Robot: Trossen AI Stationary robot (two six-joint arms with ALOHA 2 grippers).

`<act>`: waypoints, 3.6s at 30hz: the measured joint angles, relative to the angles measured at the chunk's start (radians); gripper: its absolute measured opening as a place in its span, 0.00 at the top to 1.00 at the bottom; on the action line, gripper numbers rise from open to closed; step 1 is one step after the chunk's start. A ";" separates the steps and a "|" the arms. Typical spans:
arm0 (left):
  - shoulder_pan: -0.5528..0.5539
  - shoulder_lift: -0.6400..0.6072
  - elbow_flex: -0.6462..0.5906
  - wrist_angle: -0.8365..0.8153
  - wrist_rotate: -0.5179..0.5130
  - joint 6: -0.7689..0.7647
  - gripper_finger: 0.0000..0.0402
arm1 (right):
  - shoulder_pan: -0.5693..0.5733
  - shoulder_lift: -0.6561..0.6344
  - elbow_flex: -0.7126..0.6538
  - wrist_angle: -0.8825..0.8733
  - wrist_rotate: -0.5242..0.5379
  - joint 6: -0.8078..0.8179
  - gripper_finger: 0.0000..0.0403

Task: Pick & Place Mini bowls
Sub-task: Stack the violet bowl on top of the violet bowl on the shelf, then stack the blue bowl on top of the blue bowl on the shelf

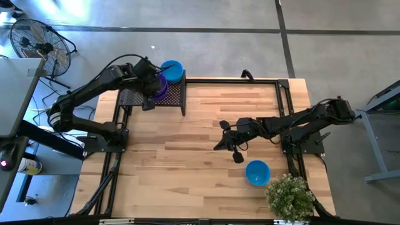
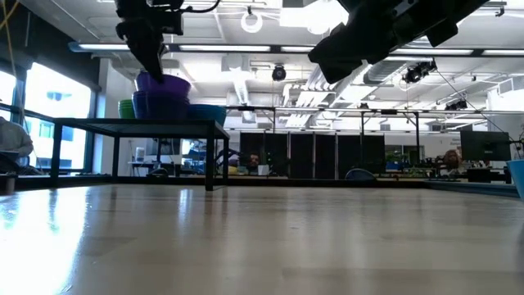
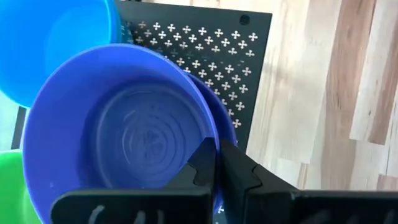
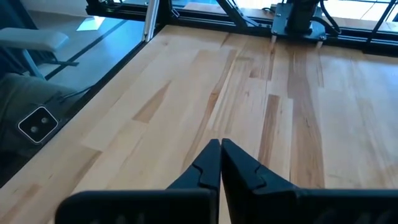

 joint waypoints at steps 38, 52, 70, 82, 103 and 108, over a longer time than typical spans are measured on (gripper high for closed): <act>0.000 -0.155 -0.056 0.103 0.180 -0.074 0.70 | 0.000 0.000 0.001 -0.010 0.005 0.036 1.00; -0.372 -0.246 -0.754 1.375 0.269 -0.330 0.98 | 0.151 -0.152 0.001 -0.544 0.260 0.528 0.99; -0.565 -0.080 -0.850 1.674 0.077 -0.352 0.99 | 0.468 -0.263 0.012 -1.202 0.073 1.389 0.67; -0.565 -0.077 -0.850 1.663 0.078 -0.354 0.99 | 0.522 -0.263 -0.172 -0.907 0.137 1.532 0.71; -0.565 -0.077 -0.850 1.639 0.079 -0.362 0.99 | 0.278 -0.257 -0.075 -0.726 0.237 1.252 0.99; -0.565 -0.077 -0.850 1.624 0.080 -0.364 0.99 | 0.248 -0.245 -0.044 -0.767 0.146 1.219 0.97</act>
